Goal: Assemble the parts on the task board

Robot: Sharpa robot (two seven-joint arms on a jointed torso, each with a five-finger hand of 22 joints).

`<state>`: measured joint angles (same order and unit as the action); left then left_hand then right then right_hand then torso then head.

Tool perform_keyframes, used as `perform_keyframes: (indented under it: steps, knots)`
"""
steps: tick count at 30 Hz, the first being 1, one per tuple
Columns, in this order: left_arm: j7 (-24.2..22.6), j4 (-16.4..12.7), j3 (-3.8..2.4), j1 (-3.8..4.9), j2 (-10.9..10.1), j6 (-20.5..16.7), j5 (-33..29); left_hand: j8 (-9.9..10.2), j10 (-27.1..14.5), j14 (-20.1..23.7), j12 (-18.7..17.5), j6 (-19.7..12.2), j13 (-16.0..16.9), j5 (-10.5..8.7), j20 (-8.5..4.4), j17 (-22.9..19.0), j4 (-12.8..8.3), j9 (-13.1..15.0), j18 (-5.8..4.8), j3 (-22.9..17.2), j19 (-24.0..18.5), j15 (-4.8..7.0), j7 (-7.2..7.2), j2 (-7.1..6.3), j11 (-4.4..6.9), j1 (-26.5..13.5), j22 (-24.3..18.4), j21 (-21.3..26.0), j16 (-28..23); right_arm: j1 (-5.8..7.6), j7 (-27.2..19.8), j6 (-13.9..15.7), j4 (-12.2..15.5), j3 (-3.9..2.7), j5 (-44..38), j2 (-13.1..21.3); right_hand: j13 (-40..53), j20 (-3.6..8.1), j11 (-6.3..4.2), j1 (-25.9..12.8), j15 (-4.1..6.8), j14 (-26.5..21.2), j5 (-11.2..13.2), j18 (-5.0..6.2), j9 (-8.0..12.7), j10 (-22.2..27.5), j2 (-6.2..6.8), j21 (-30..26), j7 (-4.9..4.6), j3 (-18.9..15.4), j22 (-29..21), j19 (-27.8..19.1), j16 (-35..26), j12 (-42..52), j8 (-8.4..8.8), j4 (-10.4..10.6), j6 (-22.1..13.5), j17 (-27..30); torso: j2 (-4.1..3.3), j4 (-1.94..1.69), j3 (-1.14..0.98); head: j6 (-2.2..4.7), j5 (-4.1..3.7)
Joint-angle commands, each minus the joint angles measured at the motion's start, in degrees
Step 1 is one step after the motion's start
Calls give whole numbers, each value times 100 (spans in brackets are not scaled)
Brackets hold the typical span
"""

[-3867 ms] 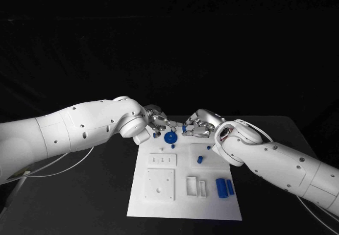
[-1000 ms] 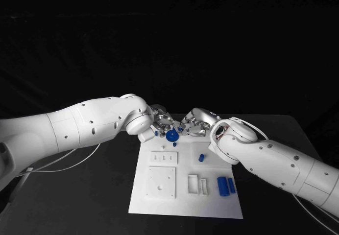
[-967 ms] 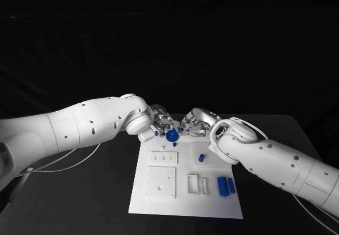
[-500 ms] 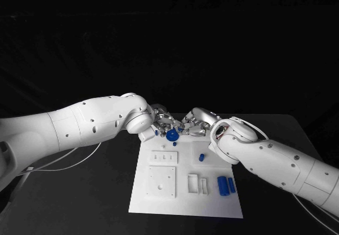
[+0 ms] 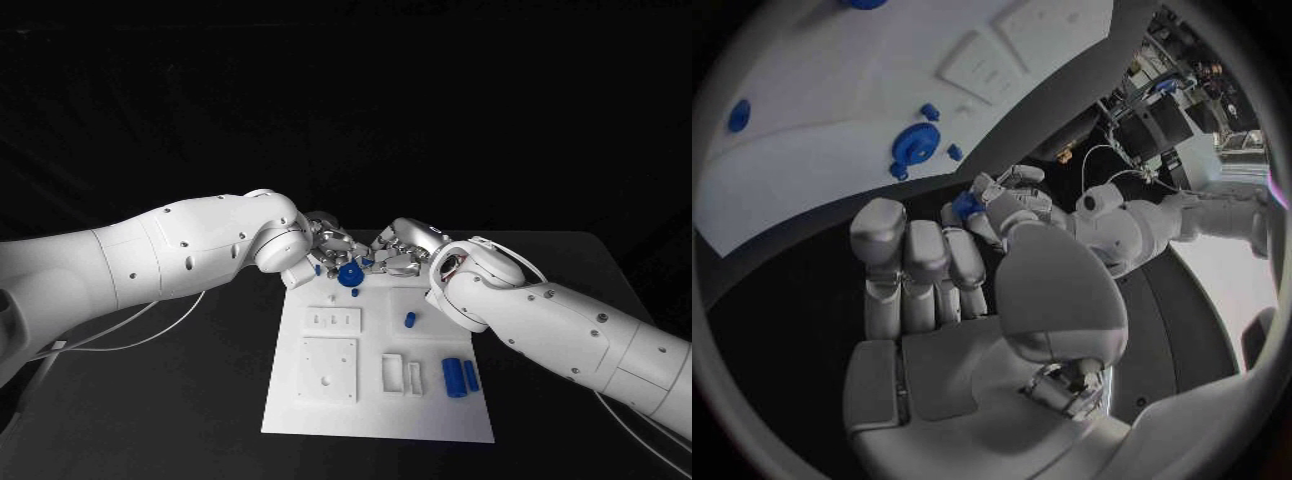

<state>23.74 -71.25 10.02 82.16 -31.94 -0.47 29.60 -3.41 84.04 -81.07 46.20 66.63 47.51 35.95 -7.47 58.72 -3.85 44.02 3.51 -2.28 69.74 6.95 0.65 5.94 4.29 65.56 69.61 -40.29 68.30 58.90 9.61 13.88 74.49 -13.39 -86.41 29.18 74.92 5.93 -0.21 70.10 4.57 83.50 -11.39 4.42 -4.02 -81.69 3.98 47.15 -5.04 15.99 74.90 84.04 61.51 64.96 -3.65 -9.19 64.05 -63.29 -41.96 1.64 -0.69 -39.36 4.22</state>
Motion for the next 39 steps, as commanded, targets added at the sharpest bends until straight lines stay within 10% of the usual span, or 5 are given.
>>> perform_keyframes:
  steps: [1,12,21,28,39]
  knots:
    - [-270,-110,-6,10,-1,-68,-224,-37,176,-40,-40,135,-54,44,7,13,-770,385,12,-731,31,-6,-68,-16,20,-76,19,42,24,-12,-106,257,-61,6,163,36,619,-6,23,-1,-2,-33,-72,-15,7,73,86,-92,-60,-170,483,324,-69,-82,3,79,-202,35,8,12,-1,-2,-1]
    - [-228,-205,45,5,-112,-376,-182,-34,216,-77,-76,212,-362,144,21,38,-901,336,36,-769,99,-2,-82,-27,39,-154,127,128,69,-139,-544,752,205,4,470,394,491,-116,115,303,-99,-58,-134,82,52,205,158,-413,-215,-1178,379,321,-293,-236,17,479,-1216,140,8,-1,-4,7,-21]
    - [-19,-322,120,-27,-311,-407,408,-35,231,-104,-108,289,-726,224,31,39,-1013,216,54,-780,141,7,-97,-51,51,-202,218,211,70,-276,-1171,573,527,-44,1039,1105,394,-112,91,423,-92,-95,-647,97,46,307,11,-620,-213,-1090,328,294,-464,-398,16,162,-986,221,21,25,-7,-34,64]
    - [73,-530,170,-76,-515,-242,915,-32,249,-146,-67,397,-1159,440,83,73,-1028,247,110,-777,184,8,-133,-117,79,-237,314,254,111,-297,-1563,838,449,-223,1799,1456,383,-61,10,90,-36,-59,-1245,71,22,296,-44,-596,-134,-322,360,313,-426,-377,18,-270,-415,117,90,93,-37,-127,121]
    - [210,-833,346,-184,-621,-845,1320,-36,242,-239,277,513,-1795,507,94,167,-998,409,123,-826,348,33,-176,-182,113,-285,530,216,196,-26,-1850,1170,-305,-541,2572,1101,338,-45,-7,-90,-29,-61,-1326,64,13,328,-17,-700,-111,-83,335,307,-532,-463,6,-344,-340,139,196,56,-74,-295,133]
